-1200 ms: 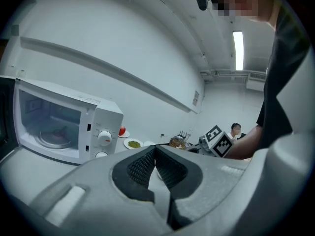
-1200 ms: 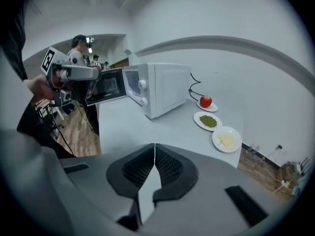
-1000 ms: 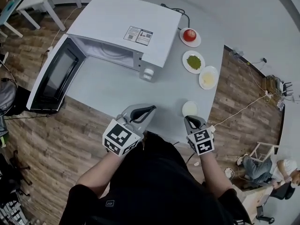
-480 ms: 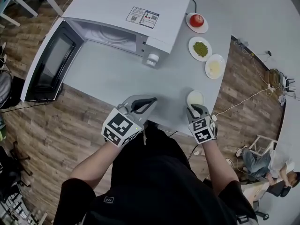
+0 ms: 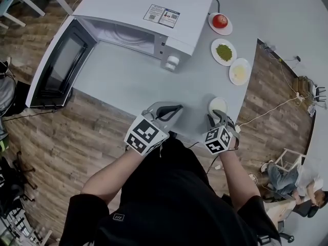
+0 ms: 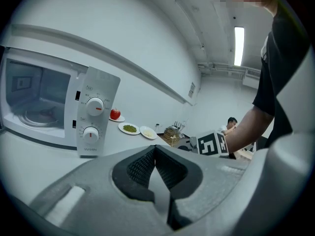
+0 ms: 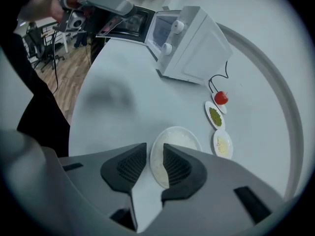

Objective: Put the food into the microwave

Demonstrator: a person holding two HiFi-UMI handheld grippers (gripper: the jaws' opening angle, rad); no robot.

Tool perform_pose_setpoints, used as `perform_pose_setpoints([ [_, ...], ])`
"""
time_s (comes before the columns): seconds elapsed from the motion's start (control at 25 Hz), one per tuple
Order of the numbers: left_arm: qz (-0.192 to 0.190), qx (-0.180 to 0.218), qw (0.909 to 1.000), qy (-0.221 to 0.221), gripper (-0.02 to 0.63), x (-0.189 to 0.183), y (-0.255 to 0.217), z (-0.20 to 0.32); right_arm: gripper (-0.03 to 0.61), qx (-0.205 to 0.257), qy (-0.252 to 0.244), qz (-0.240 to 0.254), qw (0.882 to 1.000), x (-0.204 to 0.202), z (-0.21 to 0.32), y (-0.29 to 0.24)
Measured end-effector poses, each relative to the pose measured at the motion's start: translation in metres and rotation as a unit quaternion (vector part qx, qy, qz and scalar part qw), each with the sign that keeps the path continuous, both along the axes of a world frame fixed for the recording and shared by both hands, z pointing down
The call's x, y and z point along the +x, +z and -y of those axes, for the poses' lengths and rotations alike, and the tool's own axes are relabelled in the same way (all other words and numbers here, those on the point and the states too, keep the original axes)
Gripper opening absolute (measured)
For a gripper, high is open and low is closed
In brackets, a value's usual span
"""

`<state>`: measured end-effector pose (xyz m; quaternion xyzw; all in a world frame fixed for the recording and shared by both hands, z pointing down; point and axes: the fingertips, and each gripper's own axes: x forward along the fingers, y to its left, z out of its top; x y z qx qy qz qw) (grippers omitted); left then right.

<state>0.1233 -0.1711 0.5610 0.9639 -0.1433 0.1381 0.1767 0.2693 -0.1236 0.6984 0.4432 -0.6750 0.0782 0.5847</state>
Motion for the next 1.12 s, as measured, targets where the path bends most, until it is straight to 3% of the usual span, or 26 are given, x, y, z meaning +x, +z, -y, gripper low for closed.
perform_pose_setpoints([
  [0.24, -0.007, -0.013, 0.9999, -0.006, 0.008, -0.003, -0.003, -0.012, 0.103, 0.022, -0.051, -0.102, 0.993, 0.002, -0.002, 0.007],
  [0.76, 0.0, -0.004, 0.9997, -0.025, 0.008, -0.037, -0.014, -0.022, 0.064, 0.031, -0.042, -0.092, 0.994, -0.005, 0.003, -0.012],
  [1.12, 0.004, 0.007, 0.9986, -0.052, 0.008, -0.041, -0.028, -0.025, 0.064, 0.102, -0.089, -0.075, 0.988, -0.026, 0.016, -0.071],
])
